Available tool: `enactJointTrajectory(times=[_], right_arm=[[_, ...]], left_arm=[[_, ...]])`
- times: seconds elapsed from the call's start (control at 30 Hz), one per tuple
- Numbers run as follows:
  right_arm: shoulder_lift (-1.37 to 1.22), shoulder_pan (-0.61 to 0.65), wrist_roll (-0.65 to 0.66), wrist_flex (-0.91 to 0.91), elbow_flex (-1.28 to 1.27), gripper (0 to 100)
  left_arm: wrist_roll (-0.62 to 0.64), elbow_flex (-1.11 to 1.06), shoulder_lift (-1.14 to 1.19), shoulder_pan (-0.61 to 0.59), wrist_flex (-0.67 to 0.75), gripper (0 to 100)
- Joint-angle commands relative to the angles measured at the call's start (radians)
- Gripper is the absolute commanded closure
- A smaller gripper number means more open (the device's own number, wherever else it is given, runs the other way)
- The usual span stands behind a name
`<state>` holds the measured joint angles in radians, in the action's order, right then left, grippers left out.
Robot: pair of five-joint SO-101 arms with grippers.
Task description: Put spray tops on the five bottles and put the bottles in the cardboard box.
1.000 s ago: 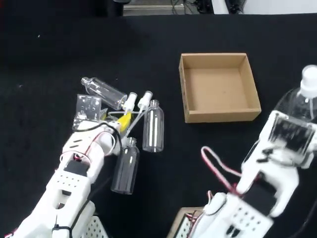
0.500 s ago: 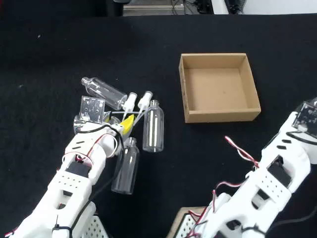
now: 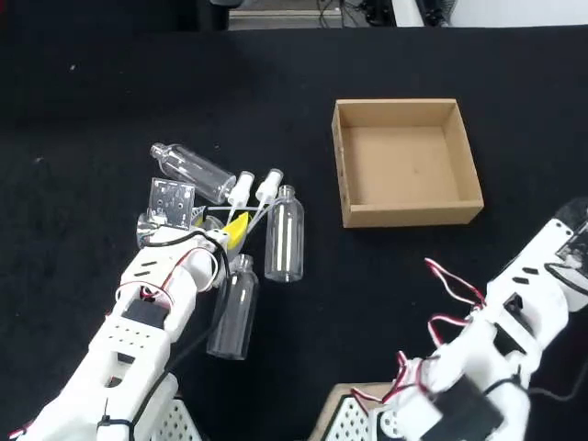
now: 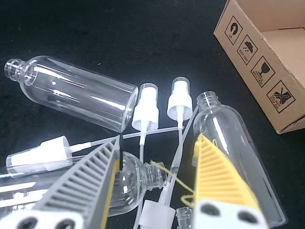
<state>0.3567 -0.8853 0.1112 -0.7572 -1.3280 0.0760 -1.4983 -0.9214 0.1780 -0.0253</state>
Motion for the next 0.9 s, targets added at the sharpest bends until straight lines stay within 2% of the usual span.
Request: enactJointTrajectory(times=[0.0, 0.43, 0.87], right_arm=[[-0.073, -0.037, -0.015, -0.124, 0.008, 98.7], [-0.553, -0.097, -0.014, -0.376, 0.262, 98.6], [-0.848, -0.097, -0.014, -0.709, 0.272, 98.5]], left_arm=[[0.000, 0.013, -0.012, 0.016, 0.025, 76], [0.000, 0.013, -0.014, 0.016, 0.025, 76], [0.000, 0.015, -0.014, 0.016, 0.025, 76]])
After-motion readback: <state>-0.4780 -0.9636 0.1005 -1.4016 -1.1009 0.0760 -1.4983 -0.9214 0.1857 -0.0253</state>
